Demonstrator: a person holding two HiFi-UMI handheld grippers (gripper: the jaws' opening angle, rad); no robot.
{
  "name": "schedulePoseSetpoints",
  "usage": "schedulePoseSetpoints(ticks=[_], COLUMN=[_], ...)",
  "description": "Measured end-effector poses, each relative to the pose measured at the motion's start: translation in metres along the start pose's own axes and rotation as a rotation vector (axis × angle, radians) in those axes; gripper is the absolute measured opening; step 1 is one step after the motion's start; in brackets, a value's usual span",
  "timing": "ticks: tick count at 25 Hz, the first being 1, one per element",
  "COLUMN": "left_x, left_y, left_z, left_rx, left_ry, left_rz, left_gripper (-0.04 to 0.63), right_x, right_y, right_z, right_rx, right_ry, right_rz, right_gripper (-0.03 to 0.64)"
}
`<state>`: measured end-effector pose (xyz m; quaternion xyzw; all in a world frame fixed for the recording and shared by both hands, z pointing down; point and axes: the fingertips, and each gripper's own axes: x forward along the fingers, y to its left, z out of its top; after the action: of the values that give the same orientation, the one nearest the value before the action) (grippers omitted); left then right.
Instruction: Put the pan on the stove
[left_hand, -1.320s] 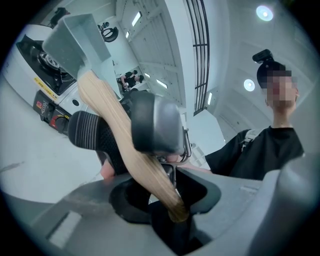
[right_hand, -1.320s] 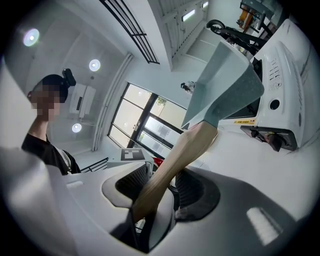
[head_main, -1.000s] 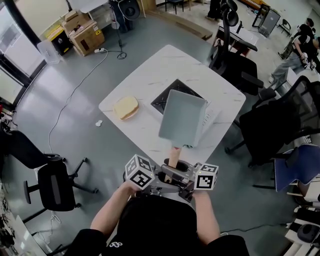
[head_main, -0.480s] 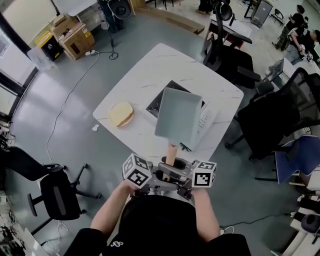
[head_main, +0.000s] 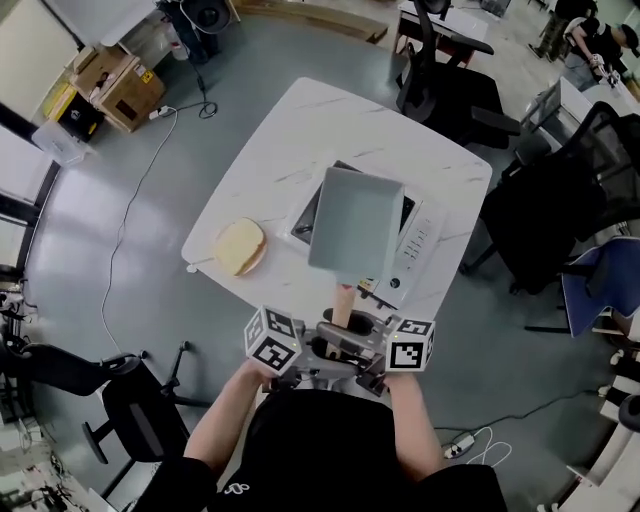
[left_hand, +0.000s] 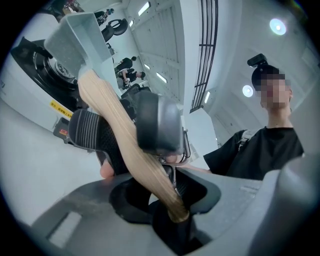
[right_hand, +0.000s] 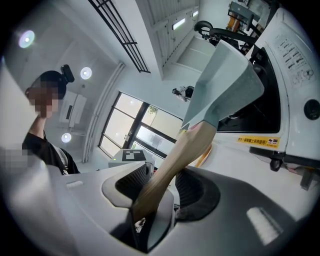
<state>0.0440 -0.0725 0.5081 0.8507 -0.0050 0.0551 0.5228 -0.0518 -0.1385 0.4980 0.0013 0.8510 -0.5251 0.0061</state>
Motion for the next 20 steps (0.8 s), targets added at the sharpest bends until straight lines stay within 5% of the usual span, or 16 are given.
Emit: schedulePoseSetpoints(ticks=[20], left_x=[-0.061], left_y=[0.033], left_z=[0.005], left_rx=[-0.027], left_ry=[0.173], left_rz=[-0.100], left_gripper=[0.148], right_x=[0.049], right_y=[-0.042], right_z=[0.022], right_rx=[0.029], right_ry=[-0.135], right_rz=[-0.103], right_gripper=[0.189])
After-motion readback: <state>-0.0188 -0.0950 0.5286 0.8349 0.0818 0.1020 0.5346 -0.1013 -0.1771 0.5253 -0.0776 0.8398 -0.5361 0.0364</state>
